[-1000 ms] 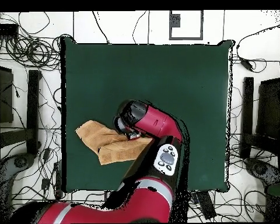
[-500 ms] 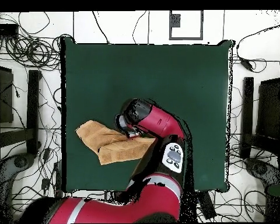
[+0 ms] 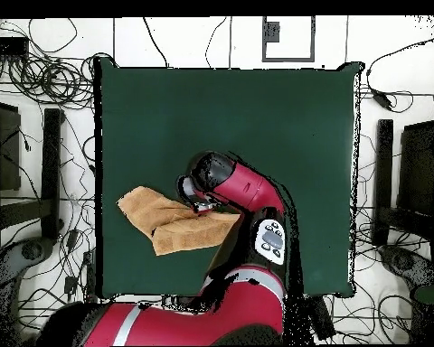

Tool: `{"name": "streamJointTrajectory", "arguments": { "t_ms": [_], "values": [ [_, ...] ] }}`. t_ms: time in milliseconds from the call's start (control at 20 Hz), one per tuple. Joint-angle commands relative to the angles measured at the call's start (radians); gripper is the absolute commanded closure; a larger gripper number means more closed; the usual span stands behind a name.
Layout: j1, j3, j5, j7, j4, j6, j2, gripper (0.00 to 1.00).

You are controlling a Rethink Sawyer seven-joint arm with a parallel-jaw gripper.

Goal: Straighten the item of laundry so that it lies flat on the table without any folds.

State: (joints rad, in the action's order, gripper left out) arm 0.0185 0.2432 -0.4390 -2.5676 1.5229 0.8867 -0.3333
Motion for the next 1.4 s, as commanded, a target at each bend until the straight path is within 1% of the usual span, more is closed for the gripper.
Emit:
{"name": "streamJointTrajectory", "arguments": {
  "t_ms": [50, 200, 500, 850, 1150, 1400],
  "values": [
    [-0.002, -0.119, -0.014, -0.115, 0.059, 0.088, 0.03, 0.0],
    [-0.023, -0.13, -0.026, -0.107, 0.068, 0.104, 0.031, 0.0],
    [-0.047, -0.147, -0.043, -0.101, 0.113, 0.166, -0.02, 0.0],
    [-0.089, -0.194, -0.077, -0.098, 0.15, 0.235, -0.052, 0.0],
    [-0.127, -0.222, -0.067, -0.073, 0.146, 0.238, -0.028, 0.0],
    [-0.147, -0.231, -0.043, -0.053, 0.126, 0.201, 0.009, 0.0]
  ]
}}
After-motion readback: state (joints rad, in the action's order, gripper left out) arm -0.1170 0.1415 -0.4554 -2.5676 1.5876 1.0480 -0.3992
